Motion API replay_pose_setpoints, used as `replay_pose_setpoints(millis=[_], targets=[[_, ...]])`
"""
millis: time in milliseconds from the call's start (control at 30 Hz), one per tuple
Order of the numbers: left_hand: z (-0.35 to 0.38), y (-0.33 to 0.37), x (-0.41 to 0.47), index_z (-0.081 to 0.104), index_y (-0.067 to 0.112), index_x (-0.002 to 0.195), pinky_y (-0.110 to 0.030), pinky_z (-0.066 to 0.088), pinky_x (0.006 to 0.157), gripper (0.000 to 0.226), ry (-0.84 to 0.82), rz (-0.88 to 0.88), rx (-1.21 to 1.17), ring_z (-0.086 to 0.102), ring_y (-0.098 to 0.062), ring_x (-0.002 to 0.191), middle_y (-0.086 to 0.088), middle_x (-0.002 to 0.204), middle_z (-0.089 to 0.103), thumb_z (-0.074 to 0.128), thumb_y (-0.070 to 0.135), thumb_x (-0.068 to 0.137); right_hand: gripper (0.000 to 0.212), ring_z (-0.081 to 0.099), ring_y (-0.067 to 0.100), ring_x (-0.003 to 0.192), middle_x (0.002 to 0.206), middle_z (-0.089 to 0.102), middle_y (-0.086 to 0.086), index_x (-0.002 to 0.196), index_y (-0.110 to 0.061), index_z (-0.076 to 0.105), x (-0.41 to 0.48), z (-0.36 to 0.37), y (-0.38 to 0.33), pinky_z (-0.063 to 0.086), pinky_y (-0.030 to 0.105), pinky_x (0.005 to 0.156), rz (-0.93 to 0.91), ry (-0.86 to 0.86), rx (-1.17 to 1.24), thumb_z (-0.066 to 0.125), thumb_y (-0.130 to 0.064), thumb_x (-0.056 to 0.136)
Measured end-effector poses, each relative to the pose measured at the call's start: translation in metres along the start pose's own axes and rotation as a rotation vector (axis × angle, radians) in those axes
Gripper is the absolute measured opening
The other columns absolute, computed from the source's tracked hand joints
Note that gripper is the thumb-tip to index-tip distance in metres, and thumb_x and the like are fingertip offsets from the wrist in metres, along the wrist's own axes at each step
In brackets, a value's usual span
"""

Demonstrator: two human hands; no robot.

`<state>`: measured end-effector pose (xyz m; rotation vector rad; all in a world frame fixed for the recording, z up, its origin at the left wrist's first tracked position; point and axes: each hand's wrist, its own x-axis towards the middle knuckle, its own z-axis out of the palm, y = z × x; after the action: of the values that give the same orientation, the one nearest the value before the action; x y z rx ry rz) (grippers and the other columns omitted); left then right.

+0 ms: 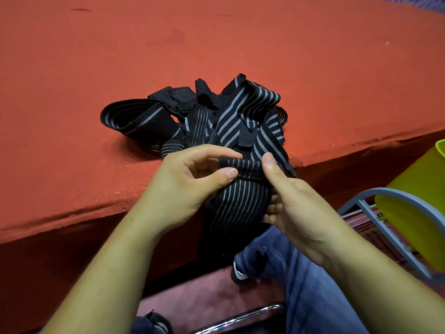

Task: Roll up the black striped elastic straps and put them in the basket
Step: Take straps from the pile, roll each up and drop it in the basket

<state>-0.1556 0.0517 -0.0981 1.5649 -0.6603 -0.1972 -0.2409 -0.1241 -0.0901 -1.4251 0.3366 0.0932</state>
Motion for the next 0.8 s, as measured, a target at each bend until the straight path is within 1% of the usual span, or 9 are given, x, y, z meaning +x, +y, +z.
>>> replay_pose_setpoints(millis=[67,167,333,400,467,567,667,733,800], targets=[[0.001,0.001,0.0,0.076,0.021,0.104,-0.017,0.052,0.079,0.021,0.0,0.012,-0.018,0.068,-0.005,0.083,-0.004,0.091,0.078,0.075,0.015,0.084,0.059,0.077,0.024,0.107,0.108,0.081,0.007,0.101,-0.014,0.082,0.0,0.0,-0.001,0.051,0.049,0.107,0.014,0.008,0.021,0.056,-0.063,0.081],[0.0,0.0,0.002,0.076,0.018,0.102,-0.015,0.053,0.083,0.023,-0.001,0.034,0.019,0.071,-0.001,0.089,0.006,0.097,0.079,0.075,0.002,0.085,0.055,0.075,0.027,0.113,0.113,0.08,0.01,0.111,-0.011,0.08,0.001,-0.001,-0.003,0.052,0.046,0.108,0.036,-0.014,0.082,0.059,-0.056,0.087],[-0.003,0.0,0.001,0.075,0.018,0.103,-0.015,0.053,0.082,0.026,-0.037,0.013,0.091,0.068,0.002,0.086,0.003,0.1,0.078,0.077,-0.002,0.086,0.036,0.077,0.016,0.087,0.103,0.081,0.011,0.103,-0.01,0.081,0.002,-0.005,-0.003,0.059,0.023,0.068,0.028,-0.019,0.139,0.06,-0.038,0.096],[-0.005,0.001,0.0,0.073,0.02,0.111,-0.012,0.049,0.082,0.03,-0.077,-0.009,0.125,0.065,0.005,0.088,0.01,0.103,0.076,0.079,0.003,0.087,0.032,0.075,0.016,0.084,0.102,0.08,0.013,0.107,-0.008,0.08,0.003,-0.007,-0.002,0.058,0.022,0.064,0.019,0.0,0.141,0.059,-0.03,0.1],[-0.006,-0.001,0.0,0.07,0.028,0.121,-0.016,0.05,0.087,0.035,-0.117,-0.057,0.106,0.062,0.001,0.092,0.008,0.108,0.073,0.08,0.02,0.088,0.029,0.074,0.017,0.082,0.103,0.08,0.016,0.112,-0.005,0.078,0.004,-0.008,-0.001,0.057,0.022,0.063,0.004,0.017,0.126,0.058,-0.024,0.102],[-0.004,-0.003,0.0,0.069,0.025,0.123,-0.02,0.053,0.08,0.034,-0.111,-0.155,0.014,0.061,-0.004,0.082,0.008,0.091,0.068,0.072,0.038,0.092,0.023,0.074,0.014,0.076,0.093,0.08,0.011,0.114,-0.004,0.075,0.004,-0.01,0.0,0.055,0.02,0.059,-0.022,0.024,0.131,0.057,-0.013,0.102],[-0.003,-0.005,0.001,0.073,0.015,0.111,-0.025,0.052,0.071,0.029,-0.134,-0.174,0.01,0.056,-0.012,0.075,-0.011,0.082,0.064,0.066,0.038,0.094,0.024,0.078,0.02,0.088,0.104,0.08,0.017,0.119,-0.002,0.073,0.004,-0.009,0.001,0.06,0.022,0.067,-0.033,0.015,0.122,0.057,-0.009,0.102],[-0.003,-0.007,0.001,0.074,0.012,0.102,-0.021,0.048,0.065,0.025,-0.126,-0.164,0.025,0.056,-0.008,0.069,-0.004,0.075,0.062,0.068,0.034,0.092,0.025,0.077,0.027,0.102,0.112,0.079,0.019,0.122,-0.004,0.072,0.005,-0.01,0.004,0.063,0.028,0.082,-0.059,0.013,0.077,0.058,-0.011,0.103],[-0.003,-0.009,0.002,0.075,0.011,0.098,-0.019,0.047,0.061,0.021,-0.111,-0.16,0.033,0.055,-0.007,0.064,-0.002,0.073,0.062,0.07,0.031,0.09,0.029,0.075,0.031,0.111,0.113,0.079,0.017,0.122,-0.007,0.073,0.006,-0.011,0.007,0.06,0.04,0.096,-0.08,0.019,0.026,0.062,-0.022,0.1]])
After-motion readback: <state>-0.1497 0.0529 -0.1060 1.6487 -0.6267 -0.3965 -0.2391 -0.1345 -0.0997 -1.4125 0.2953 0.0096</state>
